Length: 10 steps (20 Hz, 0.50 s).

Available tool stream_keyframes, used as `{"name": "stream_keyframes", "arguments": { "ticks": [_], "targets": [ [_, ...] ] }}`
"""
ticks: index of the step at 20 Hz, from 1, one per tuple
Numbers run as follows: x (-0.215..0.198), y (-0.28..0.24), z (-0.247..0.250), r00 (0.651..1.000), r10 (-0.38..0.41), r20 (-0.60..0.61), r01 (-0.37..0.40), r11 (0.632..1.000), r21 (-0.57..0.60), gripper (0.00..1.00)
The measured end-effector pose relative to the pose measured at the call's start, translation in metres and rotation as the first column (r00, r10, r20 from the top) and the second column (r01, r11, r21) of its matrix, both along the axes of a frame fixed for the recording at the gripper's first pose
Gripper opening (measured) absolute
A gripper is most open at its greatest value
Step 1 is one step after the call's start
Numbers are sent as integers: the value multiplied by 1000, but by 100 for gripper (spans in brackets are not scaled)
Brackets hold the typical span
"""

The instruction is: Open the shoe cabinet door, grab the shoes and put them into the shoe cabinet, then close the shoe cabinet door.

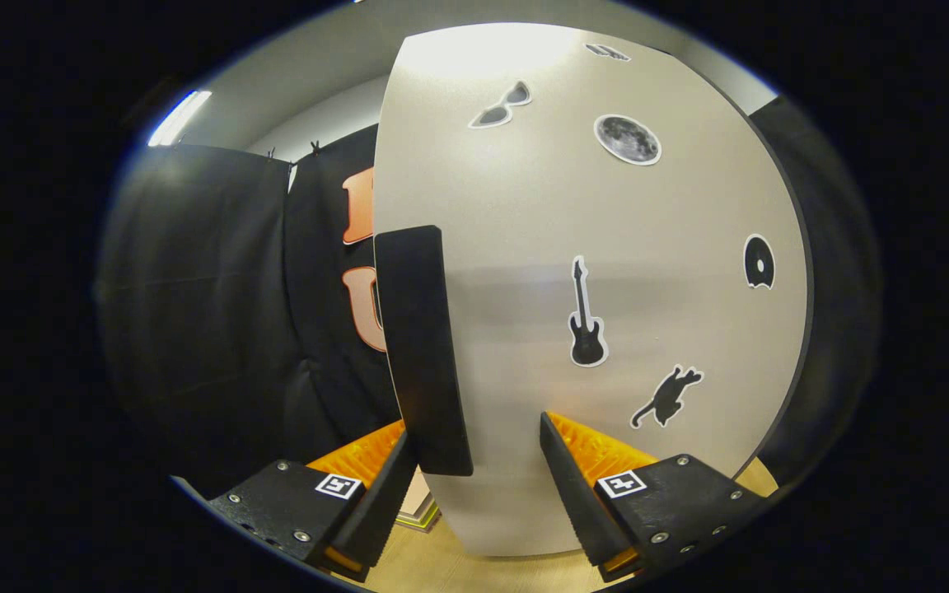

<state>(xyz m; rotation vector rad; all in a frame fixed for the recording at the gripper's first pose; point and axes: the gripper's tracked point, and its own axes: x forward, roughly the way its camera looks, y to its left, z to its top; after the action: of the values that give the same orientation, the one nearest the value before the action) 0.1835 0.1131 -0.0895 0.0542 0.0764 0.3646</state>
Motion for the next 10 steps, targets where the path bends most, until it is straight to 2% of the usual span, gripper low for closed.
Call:
{"name": "stream_keyframes", "arguments": {
  "ticks": [10],
  "targets": [
    [5, 2, -3, 995, -98, 21, 99, 995, -21, 90]
  ]
}}
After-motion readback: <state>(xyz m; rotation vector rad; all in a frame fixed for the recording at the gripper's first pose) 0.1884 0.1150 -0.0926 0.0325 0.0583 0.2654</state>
